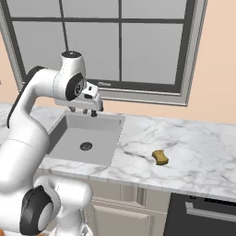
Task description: Soak the sponge with water for a few seconds and then drop it inside the sink.
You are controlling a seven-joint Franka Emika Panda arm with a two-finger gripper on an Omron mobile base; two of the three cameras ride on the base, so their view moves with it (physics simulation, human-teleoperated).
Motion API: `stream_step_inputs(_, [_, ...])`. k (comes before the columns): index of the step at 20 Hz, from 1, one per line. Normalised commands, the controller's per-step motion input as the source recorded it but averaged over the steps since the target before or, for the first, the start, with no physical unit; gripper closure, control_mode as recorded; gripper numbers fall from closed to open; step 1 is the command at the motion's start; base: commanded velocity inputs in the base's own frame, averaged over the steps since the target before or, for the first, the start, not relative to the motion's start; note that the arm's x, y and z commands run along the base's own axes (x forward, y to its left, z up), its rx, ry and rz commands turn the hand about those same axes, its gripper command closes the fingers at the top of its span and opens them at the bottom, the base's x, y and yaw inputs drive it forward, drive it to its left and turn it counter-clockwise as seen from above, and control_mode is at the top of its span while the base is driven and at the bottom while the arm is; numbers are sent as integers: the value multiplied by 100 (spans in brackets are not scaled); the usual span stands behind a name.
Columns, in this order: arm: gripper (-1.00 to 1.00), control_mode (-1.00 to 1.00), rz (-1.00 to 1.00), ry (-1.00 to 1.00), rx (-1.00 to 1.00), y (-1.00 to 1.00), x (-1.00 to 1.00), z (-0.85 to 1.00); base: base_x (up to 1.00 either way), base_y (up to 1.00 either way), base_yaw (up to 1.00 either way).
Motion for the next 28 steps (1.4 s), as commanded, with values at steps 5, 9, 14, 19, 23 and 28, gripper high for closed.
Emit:
stream_step_inputs(5, [-100, -100, 0, -5, 0, 0, 0, 0, 0, 0, 0])
stream_step_inputs(9, [-100, -100, 0, -11, 0, 0, -18, 0, 0, 0, 0])
stream_step_inputs(14, [-100, -100, 0, -12, 0, 0, -24, 0, 0, 0, 0])
stream_step_inputs(19, [-100, -100, 0, -9, 0, 0, -9, 0, 0, 0, 0])
stream_step_inputs(23, [-100, -100, 0, -10, 0, 0, 0, 0, 0, 0, 0])
stream_step_inputs(28, [-100, -100, 0, -10, 0, 0, 0, 0, 0, 0, 0])
